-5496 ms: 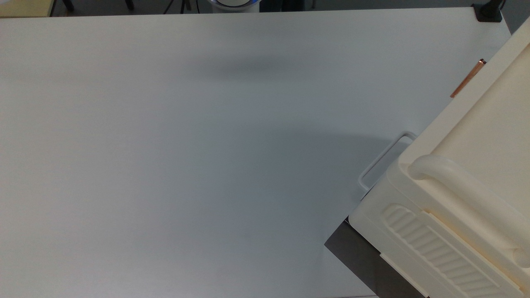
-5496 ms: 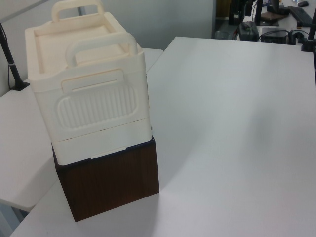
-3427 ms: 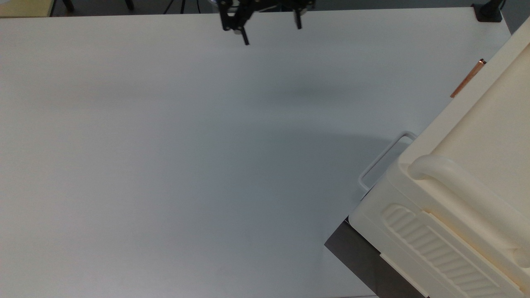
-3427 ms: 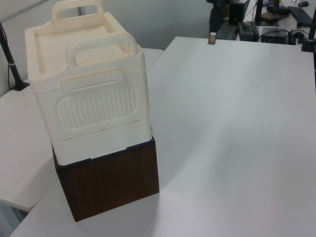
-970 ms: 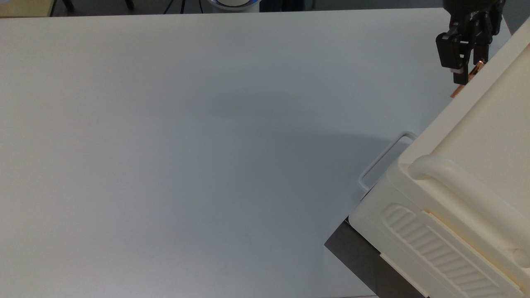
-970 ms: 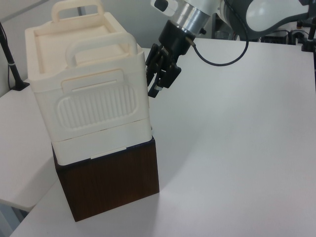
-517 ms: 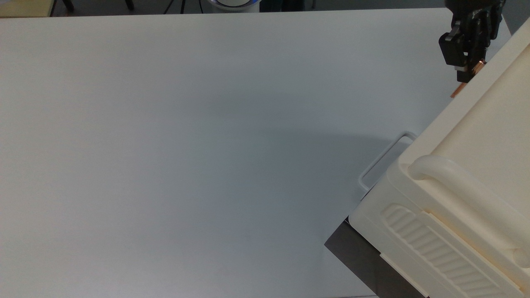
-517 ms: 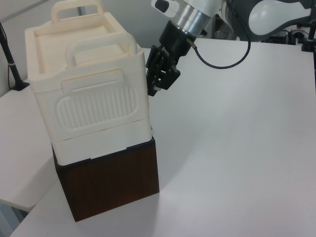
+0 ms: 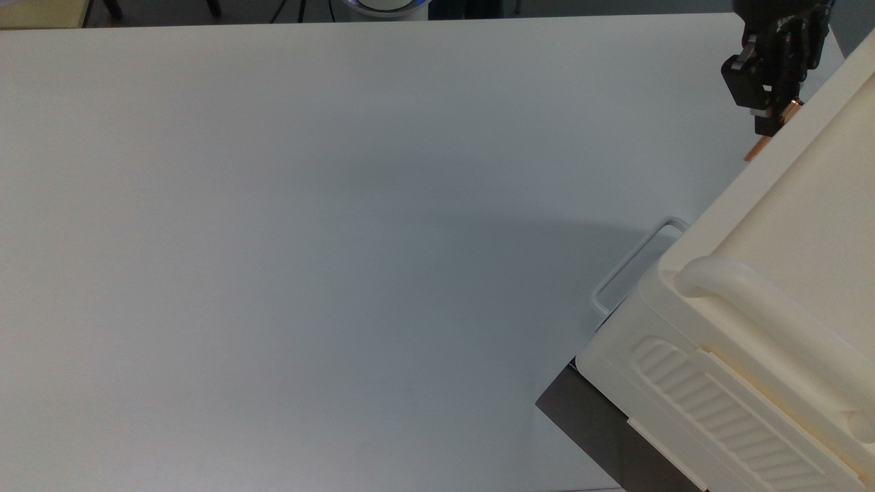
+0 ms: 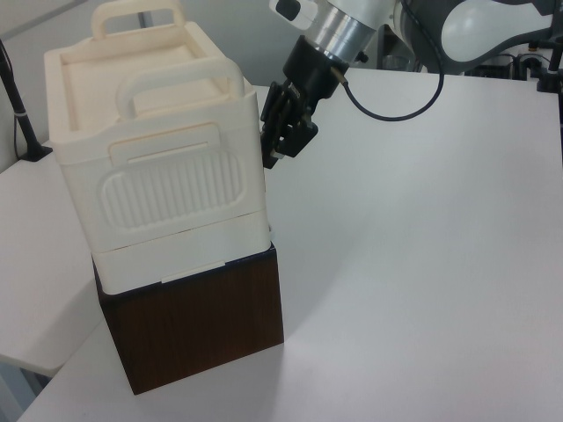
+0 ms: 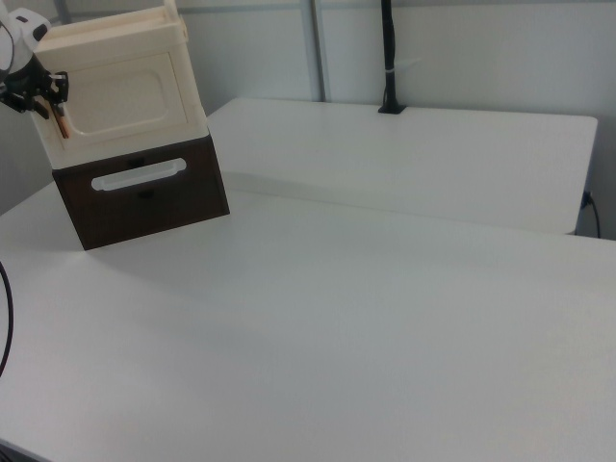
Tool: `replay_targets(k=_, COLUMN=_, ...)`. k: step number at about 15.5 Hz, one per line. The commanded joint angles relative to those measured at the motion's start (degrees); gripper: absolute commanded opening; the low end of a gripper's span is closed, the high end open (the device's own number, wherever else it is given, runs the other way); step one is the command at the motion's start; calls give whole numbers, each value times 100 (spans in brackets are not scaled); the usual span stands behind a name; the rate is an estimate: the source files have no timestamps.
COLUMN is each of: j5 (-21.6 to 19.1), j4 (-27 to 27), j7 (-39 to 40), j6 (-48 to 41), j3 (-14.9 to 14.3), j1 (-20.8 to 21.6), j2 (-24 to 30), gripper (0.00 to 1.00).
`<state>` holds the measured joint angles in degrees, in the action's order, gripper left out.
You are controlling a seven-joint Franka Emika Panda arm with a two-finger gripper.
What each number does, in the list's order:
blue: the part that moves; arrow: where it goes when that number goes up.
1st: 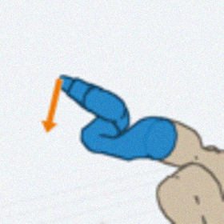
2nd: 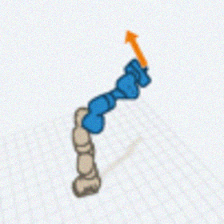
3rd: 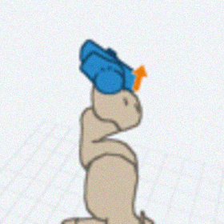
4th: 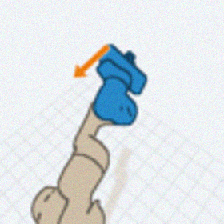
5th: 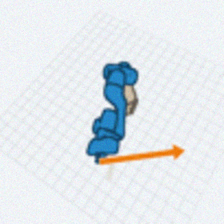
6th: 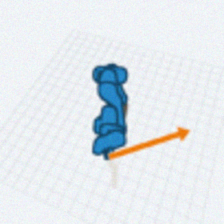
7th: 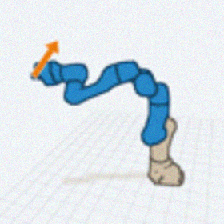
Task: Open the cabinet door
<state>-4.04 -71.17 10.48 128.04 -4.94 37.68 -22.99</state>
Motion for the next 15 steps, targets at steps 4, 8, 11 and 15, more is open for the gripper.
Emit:
replay_targets(k=4, j5=-229, j4=42, j7=-222, j6=239, j3=-95, j1=46, j2=-56, gripper=17)
replay_targets(k=8, j5=-290, j4=-10, j7=-204, j6=169, j3=-103, j1=11, j2=32, gripper=13)
replay_targets(k=11, j5=-387, j4=-291, j7=-178, j6=-15, j3=-165, j1=20, j2=207, gripper=10)
replay_targets(k=15, j5=-623, j4=-458, j7=-143, j6=-700, j3=-156, j1=11, j2=347, gripper=5)
